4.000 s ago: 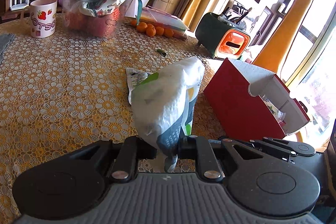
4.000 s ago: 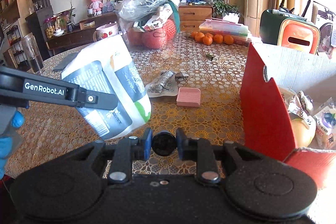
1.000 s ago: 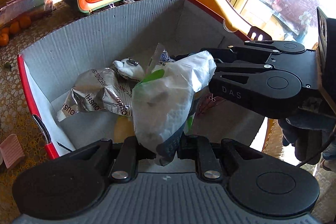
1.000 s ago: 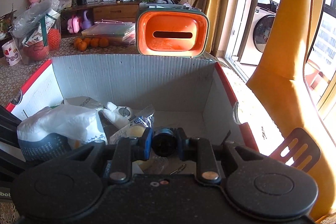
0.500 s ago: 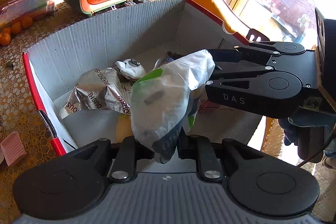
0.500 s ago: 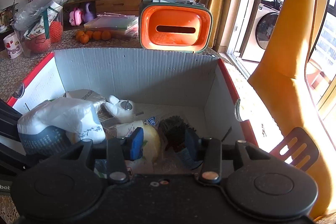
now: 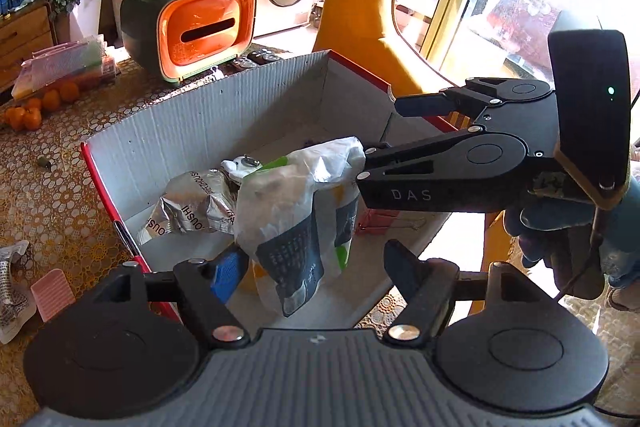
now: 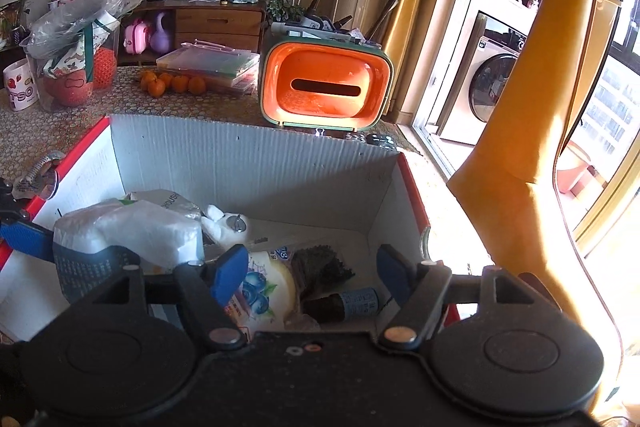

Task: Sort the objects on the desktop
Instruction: 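Lower into the box and open the left tool while the right tool releases the bottle, then withdraw both open tools from the box back over the table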

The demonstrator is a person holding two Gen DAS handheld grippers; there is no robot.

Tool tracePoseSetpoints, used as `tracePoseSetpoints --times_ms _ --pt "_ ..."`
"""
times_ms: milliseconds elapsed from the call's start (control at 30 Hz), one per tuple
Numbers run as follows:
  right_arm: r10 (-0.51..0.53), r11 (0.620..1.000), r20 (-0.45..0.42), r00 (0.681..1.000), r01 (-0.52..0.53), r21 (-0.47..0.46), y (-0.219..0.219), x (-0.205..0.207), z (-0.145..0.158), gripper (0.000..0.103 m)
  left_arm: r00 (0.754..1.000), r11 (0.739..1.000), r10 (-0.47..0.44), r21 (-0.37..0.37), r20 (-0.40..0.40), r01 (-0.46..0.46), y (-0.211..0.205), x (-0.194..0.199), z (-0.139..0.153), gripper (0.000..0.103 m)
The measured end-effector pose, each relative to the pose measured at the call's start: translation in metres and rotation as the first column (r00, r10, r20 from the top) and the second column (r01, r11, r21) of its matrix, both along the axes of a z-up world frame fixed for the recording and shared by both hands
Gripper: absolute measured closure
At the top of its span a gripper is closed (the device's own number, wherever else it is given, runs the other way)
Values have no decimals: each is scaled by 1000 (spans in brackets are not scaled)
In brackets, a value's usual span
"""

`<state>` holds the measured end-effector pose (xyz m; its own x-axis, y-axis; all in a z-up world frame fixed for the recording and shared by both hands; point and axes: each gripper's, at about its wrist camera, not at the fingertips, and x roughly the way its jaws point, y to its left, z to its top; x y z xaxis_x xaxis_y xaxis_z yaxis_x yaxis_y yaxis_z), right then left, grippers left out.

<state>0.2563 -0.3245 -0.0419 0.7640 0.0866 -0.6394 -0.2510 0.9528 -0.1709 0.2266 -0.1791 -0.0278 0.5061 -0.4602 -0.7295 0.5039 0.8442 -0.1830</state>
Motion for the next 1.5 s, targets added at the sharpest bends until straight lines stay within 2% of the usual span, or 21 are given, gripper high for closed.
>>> tracePoseSetpoints --times_ms 300,733,1233,1500 --pt "-16 1000 43 999 16 -1 1 -17 22 20 996 997 69 -42 65 -66 29 -26 18 29" --pt "33 997 77 996 -38 64 30 -56 52 16 978 981 181 -87 109 -172 88 -60 34 29" --pt "98 978 92 991 -113 176 91 -98 57 13 942 954 296 -100 160 -283 163 -84 41 29" --pt "165 967 112 980 -183 179 133 -111 51 12 916 933 360 -92 176 -349 206 -86 37 29"
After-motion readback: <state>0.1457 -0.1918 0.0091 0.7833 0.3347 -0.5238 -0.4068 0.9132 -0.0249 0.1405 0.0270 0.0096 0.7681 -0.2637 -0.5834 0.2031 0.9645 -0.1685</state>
